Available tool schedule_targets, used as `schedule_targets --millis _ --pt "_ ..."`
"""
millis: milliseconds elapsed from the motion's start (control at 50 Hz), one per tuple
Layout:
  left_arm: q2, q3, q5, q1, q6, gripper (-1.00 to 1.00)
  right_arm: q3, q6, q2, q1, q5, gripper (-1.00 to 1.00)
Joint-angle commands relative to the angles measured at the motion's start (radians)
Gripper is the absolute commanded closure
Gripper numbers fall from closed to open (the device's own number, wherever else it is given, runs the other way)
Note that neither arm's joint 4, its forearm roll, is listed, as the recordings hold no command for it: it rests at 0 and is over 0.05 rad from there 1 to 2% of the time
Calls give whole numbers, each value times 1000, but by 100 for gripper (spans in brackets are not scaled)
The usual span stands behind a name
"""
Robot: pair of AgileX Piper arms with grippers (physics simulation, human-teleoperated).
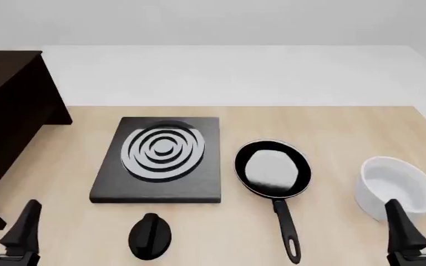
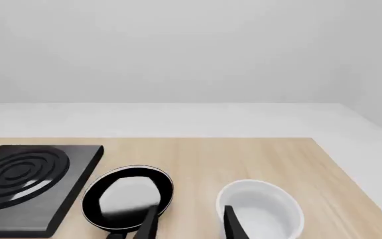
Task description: Put the frying pan under the cabinet shelf.
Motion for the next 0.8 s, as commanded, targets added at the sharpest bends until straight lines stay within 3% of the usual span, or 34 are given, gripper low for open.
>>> schedule_targets --millis 20,280,800 --pt "1 -1 7 8 -3 -100 6 0 5 0 -10 -100" --pt "121 -85 -57 9 2 -100 6 0 5 0 -10 -100" --pt "546 -304 -241 -297 134 -100 6 0 5 0 -10 -100"
